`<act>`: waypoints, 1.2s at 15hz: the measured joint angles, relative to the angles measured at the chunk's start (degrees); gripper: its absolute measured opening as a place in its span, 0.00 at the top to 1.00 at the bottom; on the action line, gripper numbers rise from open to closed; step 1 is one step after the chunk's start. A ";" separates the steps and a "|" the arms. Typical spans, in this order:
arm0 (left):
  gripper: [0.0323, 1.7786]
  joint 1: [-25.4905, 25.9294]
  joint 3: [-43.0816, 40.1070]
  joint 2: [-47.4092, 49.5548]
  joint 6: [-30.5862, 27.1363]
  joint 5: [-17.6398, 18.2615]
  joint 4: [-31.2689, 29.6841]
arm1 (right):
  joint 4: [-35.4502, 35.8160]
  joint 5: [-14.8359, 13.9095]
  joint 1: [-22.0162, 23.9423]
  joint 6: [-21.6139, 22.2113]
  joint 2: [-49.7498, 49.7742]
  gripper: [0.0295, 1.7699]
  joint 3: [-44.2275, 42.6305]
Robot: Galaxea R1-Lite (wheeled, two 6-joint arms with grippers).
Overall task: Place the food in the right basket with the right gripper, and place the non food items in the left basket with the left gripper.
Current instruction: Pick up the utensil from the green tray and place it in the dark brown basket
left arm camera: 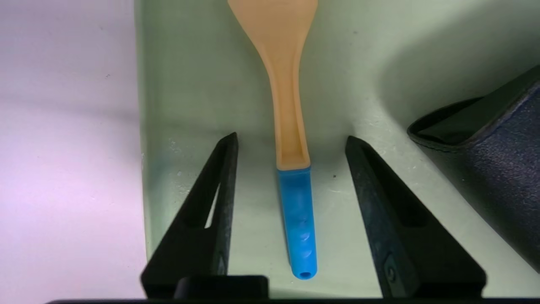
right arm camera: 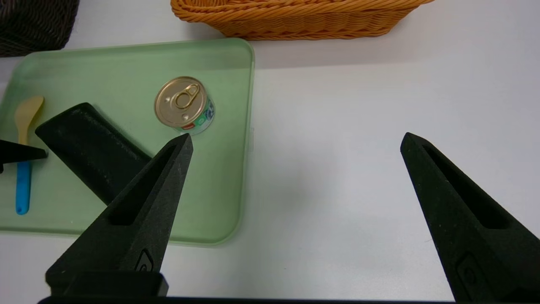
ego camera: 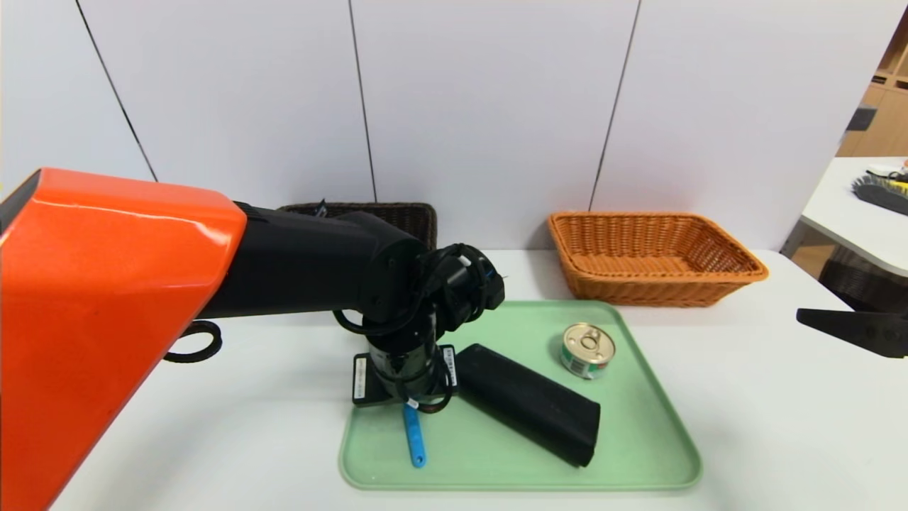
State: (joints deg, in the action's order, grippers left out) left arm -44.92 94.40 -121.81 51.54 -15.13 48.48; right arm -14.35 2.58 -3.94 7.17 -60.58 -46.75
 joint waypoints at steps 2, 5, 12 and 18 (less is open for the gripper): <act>0.75 0.09 0.00 -0.02 0.07 0.04 0.02 | 0.00 0.02 0.00 0.00 0.00 0.04 -0.02; 0.93 0.11 0.00 -0.11 0.16 -0.02 0.00 | 0.02 0.44 0.66 -0.01 0.07 0.04 0.15; 0.93 -0.24 0.41 0.91 0.09 -0.11 0.68 | 0.00 2.05 2.62 -0.09 0.22 0.04 0.04; 0.93 -5.33 2.39 6.55 -0.52 -0.22 3.00 | -0.04 2.01 2.68 -0.10 0.30 0.04 0.39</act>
State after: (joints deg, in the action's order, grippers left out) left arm -50.25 96.79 -115.26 51.02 -15.35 51.48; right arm -14.38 4.60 -1.26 7.07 -60.27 -46.36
